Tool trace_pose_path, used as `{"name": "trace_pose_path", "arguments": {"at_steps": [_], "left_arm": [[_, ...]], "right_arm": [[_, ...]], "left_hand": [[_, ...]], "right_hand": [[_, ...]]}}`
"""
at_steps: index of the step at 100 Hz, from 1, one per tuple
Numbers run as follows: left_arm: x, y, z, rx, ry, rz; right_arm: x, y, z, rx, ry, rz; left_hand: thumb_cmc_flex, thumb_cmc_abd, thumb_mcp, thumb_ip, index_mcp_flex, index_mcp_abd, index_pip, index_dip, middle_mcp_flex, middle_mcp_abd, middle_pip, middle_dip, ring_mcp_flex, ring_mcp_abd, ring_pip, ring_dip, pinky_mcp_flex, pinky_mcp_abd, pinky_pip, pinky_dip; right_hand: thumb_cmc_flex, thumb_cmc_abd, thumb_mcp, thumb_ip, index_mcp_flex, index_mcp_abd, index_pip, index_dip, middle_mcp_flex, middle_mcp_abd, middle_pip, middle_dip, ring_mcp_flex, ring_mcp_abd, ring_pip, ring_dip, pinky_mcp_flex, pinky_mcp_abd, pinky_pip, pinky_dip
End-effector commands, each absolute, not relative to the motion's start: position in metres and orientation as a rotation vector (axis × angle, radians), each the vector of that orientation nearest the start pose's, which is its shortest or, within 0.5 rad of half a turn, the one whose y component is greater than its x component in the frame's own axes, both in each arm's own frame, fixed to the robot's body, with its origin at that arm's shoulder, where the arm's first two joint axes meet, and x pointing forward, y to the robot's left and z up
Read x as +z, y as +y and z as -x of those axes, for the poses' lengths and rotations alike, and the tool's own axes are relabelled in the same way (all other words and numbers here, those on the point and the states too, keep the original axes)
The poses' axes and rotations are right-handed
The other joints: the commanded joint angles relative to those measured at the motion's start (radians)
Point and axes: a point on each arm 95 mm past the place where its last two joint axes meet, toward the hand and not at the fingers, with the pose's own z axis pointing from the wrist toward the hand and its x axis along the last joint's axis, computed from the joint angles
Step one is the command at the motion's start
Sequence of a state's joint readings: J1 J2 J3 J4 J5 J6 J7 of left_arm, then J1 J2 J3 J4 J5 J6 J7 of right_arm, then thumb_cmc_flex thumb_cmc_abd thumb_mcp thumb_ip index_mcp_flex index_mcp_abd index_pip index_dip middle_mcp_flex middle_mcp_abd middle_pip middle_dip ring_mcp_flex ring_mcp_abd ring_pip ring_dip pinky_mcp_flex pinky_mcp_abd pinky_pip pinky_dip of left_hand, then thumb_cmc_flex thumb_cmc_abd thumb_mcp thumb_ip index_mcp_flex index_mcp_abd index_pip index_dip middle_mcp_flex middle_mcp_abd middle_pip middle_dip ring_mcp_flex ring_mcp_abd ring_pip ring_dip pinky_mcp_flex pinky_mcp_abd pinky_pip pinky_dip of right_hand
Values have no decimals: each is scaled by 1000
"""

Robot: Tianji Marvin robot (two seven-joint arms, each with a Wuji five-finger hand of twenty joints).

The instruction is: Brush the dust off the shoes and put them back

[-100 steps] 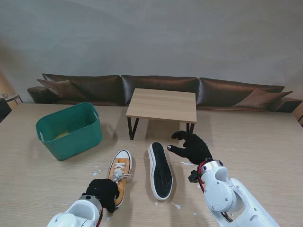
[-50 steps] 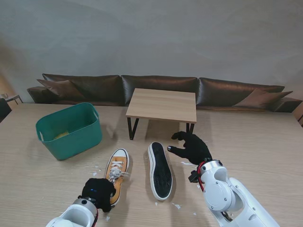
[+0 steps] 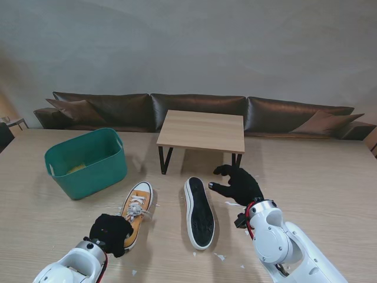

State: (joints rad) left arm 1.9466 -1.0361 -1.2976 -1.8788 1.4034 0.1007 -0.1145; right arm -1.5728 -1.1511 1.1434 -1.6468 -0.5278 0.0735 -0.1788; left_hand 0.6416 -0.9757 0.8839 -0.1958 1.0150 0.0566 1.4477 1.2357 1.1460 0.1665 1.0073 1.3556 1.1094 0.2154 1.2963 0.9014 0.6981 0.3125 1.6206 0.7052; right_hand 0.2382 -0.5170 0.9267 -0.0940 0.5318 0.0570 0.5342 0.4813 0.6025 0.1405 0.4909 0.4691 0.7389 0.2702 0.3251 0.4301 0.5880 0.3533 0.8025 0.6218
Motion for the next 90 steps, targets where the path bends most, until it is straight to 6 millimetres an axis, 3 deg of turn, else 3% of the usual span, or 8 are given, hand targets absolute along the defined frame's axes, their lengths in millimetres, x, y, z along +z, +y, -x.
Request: {"name": "trace_pose_path", "arguments": {"at_steps": [1, 22, 43, 90], "left_arm": [[-346, 10, -299, -1075, 1735, 1030], [-341, 13, -303, -1108, 1752, 1024], [-323, 17, -306, -1156, 1777, 991], [-286, 14, -318, -1257, 1784, 905]], "right_arm": [[-316, 38, -392, -2448, -1466, 2185], [-317, 38, -393, -2449, -1457, 2189], [-317, 39, -394, -2449, -1455, 2189], [-317, 38, -396, -2443, -1446, 2200]], "left_hand": [[208, 165, 166, 70, 177, 41, 315, 81, 55, -127, 13, 29, 66, -27, -19, -12, 19, -4, 47, -13], [224, 158, 150, 63, 172, 70, 313, 80, 50, -126, -4, 62, 69, -36, -89, -23, 31, -7, -22, -52], [240, 155, 130, 52, 168, 93, 309, 80, 55, -132, -45, 105, 64, -44, -176, -31, 24, -22, -99, -68], [253, 161, 117, 49, 162, 112, 307, 84, 57, -125, -63, 130, 64, -37, -195, -26, 24, -24, -111, -65]], "right_hand": [[-10, 22, 20, 5, -15, 3, 12, 9, -4, 16, 12, -2, 18, -2, 8, 5, -277, 19, -1, 24], [-11, 26, 22, 5, -9, 6, 14, 8, 0, 19, 13, -2, 17, -2, 8, 5, -277, 20, 1, 24], [-11, 32, 22, 5, -8, 5, 14, 6, 1, 19, 12, -3, 18, -2, 8, 4, -277, 19, 1, 22], [-10, 38, 20, 6, -6, 6, 13, 5, 1, 18, 11, -3, 17, -1, 7, 4, -277, 20, 3, 21]]}}
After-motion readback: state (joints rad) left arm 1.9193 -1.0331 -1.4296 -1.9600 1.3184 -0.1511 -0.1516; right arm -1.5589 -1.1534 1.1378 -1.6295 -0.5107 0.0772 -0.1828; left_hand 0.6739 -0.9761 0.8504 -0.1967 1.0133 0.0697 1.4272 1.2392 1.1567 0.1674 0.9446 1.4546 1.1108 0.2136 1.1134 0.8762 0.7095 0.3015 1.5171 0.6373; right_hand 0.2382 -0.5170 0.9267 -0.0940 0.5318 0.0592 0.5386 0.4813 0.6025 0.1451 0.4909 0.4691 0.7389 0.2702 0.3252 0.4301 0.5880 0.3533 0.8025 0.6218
